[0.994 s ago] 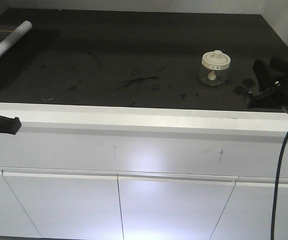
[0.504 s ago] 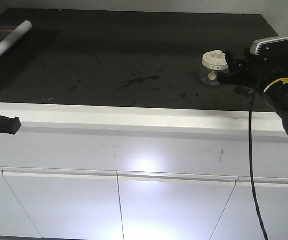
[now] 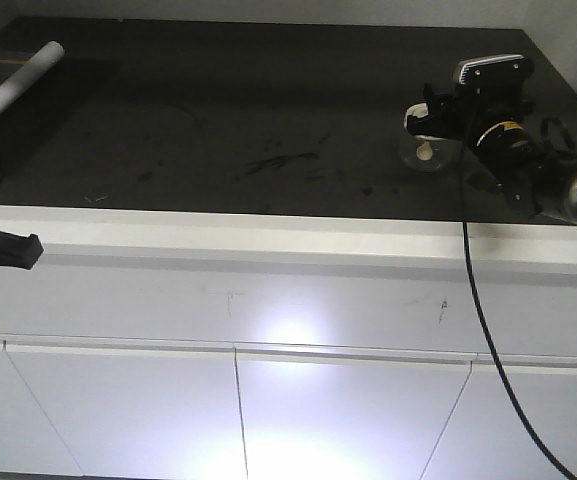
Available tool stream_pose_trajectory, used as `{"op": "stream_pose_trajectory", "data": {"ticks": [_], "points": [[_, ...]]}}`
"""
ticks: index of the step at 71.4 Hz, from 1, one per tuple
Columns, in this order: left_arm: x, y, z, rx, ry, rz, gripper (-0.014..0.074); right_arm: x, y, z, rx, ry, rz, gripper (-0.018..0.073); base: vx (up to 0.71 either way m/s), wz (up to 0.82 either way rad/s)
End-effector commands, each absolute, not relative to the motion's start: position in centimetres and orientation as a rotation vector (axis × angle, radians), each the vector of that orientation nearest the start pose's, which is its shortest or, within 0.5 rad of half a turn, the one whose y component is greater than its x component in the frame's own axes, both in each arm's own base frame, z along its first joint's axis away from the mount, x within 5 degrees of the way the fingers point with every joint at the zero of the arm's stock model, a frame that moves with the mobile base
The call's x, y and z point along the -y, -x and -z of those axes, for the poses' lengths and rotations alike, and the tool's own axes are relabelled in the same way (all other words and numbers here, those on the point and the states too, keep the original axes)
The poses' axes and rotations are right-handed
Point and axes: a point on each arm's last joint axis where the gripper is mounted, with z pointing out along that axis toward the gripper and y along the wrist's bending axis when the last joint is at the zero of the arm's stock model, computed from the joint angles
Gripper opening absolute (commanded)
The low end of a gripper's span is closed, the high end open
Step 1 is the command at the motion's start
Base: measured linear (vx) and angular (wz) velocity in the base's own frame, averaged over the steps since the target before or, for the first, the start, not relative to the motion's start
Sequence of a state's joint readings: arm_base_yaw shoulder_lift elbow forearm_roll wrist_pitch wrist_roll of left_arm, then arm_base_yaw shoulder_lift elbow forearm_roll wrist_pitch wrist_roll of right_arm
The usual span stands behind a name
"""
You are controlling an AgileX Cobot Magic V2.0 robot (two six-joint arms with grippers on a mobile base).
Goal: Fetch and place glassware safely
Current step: 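Lower the right gripper and close it on the jar's white lid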
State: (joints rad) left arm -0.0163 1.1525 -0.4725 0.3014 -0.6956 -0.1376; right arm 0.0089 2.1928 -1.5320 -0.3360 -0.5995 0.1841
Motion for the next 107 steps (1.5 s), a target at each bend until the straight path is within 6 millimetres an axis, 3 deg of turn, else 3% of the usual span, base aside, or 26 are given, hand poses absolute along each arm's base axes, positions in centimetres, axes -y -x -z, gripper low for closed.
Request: {"op": "stream_pose_trajectory", "data": {"ticks": [1, 22, 34, 43, 55, 61, 72, 89, 98, 107], "points": [[2.1, -22.8, -30.1, -1.359, -0.220, 0.094, -0.0007, -2.0, -51.2, -25.7, -1.406, 0.211, -0.086, 0.0361, 0.00, 0.00], [2.1, -22.8, -30.1, -1.359, -0.220, 0.094, -0.0007, -2.0, -52.2, -23.1, -1.452, 0.208, -0.092, 0.0361, 0.00, 0.00], [2.1, -22.8, -30.1, -1.359, -0.220, 0.094, -0.0007, -2.0, -52.2, -22.8, -1.455, 0.208, -0.093, 0.0337, 0.00, 0.00], [2.1, -22.8, -30.1, -1.359, -0.220, 0.094, -0.0007, -2.1, -52.2, -22.8, -1.453, 0.208, -0.094, 0.0231, 0.00, 0.00], [2.1, -22.8, -30.1, -1.359, -0.220, 0.094, -0.0007, -2.1, -52.2, -22.9, -1.452, 0.208, -0.094, -0.0016, 0.00, 0.00], [2.1, -22.8, -30.1, -1.359, -0.220, 0.094, -0.0007, -2.1, -52.2, -23.1, -1.449, 0.208, -0.093, -0.0010, 0.00, 0.00], [2.1, -22.8, -30.1, -1.359, -0.220, 0.094, -0.0007, -2.1, -51.8, -24.3, -1.428, 0.208, -0.091, -0.0008, 0.00, 0.00], [2.1, -22.8, -30.1, -1.359, -0.220, 0.094, -0.0007, -2.0, -50.6, -28.0, -1.422, 0.166, -0.127, -0.0008, 0.00, 0.00], [2.1, -22.8, -30.1, -1.359, -0.220, 0.094, -0.0007, -2.4, -48.5, -29.7, -1.408, 0.235, -0.126, -0.0006, 0.00, 0.00], [2.1, -22.8, -30.1, -1.359, -0.220, 0.094, -0.0007, -2.5, -45.4, -29.9, -1.451, 0.259, -0.124, -0.0003, 0.00, 0.00]]}}
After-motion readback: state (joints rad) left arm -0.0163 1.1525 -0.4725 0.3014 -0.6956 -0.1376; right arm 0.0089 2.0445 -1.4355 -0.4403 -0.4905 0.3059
